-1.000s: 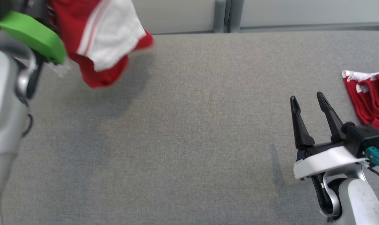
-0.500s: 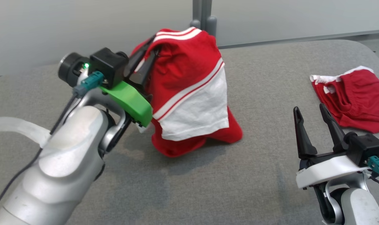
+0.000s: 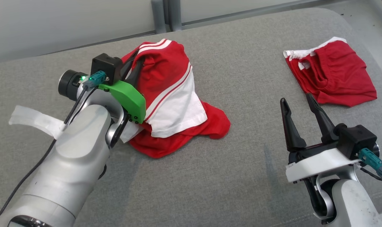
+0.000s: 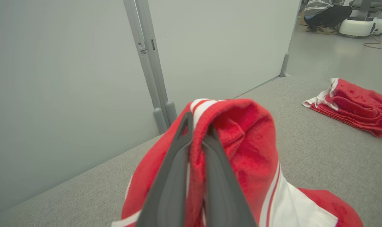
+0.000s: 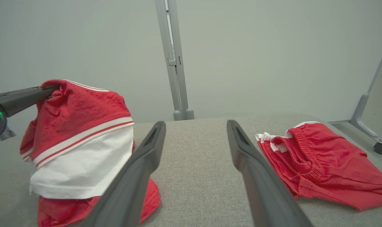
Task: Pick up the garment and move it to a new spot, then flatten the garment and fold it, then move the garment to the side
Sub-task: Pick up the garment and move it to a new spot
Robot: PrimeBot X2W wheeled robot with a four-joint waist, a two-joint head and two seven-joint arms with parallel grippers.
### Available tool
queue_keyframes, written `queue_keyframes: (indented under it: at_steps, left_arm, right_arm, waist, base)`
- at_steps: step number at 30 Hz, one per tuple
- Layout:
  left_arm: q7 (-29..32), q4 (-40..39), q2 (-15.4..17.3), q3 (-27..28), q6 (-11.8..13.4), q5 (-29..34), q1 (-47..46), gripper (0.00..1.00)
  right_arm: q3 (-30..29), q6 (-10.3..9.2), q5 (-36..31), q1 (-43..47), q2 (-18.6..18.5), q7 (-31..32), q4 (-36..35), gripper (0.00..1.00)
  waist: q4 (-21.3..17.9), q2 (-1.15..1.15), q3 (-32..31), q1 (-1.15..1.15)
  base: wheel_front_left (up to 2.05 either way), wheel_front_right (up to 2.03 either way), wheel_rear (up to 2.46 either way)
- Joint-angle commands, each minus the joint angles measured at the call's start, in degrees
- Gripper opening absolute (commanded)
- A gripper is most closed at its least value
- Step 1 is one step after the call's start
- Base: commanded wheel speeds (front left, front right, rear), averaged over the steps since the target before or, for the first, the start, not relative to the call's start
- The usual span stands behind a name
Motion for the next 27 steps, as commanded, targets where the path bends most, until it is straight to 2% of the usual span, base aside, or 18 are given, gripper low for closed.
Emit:
queue_keyframes:
  at_steps: [1,2,3,5,8,15,27]
  left_arm:
    - [-0.67,2.31,-0.23,0.62,0.07,-0.51,-1.49,0.00]
    - [-0.93,4.25,-0.49,0.76,0.11,-0.58,-2.13,0.06]
    - [-1.24,5.93,-0.81,0.99,0.16,-0.73,-2.68,0.23]
    - [-1.66,9.23,-1.22,1.61,0.22,-1.01,-3.54,1.00]
    - [-2.27,12.81,-1.70,2.63,0.47,-1.53,-4.85,1.00]
    - [-3.02,15.08,-2.79,4.74,0.13,-1.90,-5.72,1.00]
    - [-2.83,1.13,-4.55,11.41,0.47,2.88,7.88,1.00]
  right_arm:
    - [0.35,0.00,0.26,-0.96,-0.12,-0.56,0.36,1.00]
    - [0.62,0.00,0.40,-1.25,-0.13,-0.66,0.53,1.00]
    - [0.86,0.00,0.54,-1.47,-0.12,-0.83,0.69,1.00]
    - [1.23,0.00,0.63,-1.77,-0.13,-1.13,1.04,1.00]
    - [1.37,0.00,0.74,-2.33,-0.12,-1.31,1.44,1.00]
    - [0.82,0.00,0.63,-2.48,-0.13,-1.64,2.38,1.00]
    - [-1.25,0.00,0.20,0.10,-0.14,-1.18,4.12,1.00]
  waist:
    - [-2.99,0.24,3.13,0.00]
    - [-3.29,0.24,3.49,0.00]
    - [-3.50,0.24,3.75,0.00]
    - [-3.77,0.24,4.08,0.00]
    - [-3.78,0.24,4.43,0.00]
    - [-2.20,0.24,3.98,0.00]
    - [3.96,0.24,-2.03,0.00]
  base:
    - [0.00,0.00,0.00]
    - [0.00,0.00,0.00]
    - [0.00,0.00,0.00]
    - [0.00,0.00,0.00]
    - [0.00,0.00,0.00]
    - [0.00,0.00,0.00]
    - [0.00,0.00,0.00]
